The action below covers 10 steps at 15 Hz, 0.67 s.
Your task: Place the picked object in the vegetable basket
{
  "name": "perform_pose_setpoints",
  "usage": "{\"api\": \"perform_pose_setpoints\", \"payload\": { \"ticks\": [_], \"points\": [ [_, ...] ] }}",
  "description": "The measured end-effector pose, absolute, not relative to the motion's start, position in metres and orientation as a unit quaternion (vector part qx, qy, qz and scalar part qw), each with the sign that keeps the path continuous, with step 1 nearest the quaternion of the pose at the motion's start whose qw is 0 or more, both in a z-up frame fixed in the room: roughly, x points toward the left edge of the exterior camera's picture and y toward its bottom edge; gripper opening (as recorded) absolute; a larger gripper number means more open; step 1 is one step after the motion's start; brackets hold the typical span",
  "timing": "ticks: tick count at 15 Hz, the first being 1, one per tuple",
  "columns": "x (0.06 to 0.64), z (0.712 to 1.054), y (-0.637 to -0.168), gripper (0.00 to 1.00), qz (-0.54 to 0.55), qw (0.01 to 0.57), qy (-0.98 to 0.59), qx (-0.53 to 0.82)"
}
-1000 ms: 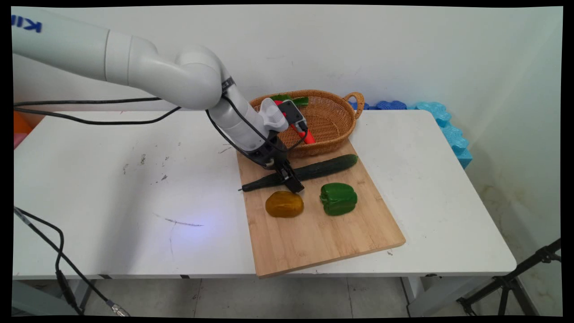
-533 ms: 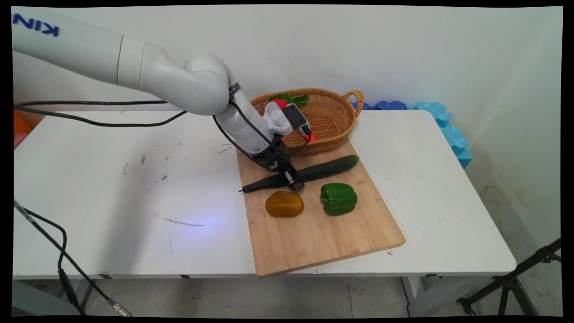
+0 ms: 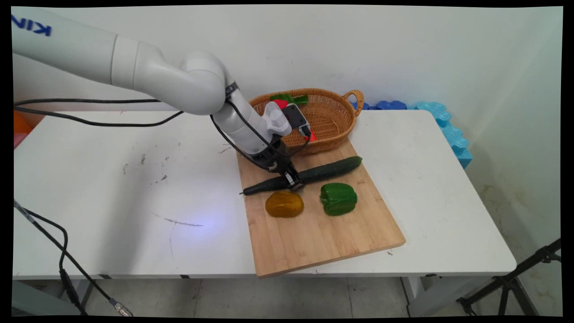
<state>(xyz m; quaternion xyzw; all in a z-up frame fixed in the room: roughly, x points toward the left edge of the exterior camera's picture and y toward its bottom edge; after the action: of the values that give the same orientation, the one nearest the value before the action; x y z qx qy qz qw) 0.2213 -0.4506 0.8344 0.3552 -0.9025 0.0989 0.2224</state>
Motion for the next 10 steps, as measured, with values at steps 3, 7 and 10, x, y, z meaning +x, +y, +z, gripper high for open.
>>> {"api": "perform_pose_setpoints", "payload": {
  "ticks": [3,7,10],
  "points": [
    [0.226,0.853,-0.445,0.00,0.097,0.230,-0.903,0.349],
    [0.234,0.891,-0.439,0.00,0.091,0.239,-0.904,0.343],
    [0.238,0.929,-0.441,0.00,0.085,0.244,-0.903,0.344]
  ]
}}
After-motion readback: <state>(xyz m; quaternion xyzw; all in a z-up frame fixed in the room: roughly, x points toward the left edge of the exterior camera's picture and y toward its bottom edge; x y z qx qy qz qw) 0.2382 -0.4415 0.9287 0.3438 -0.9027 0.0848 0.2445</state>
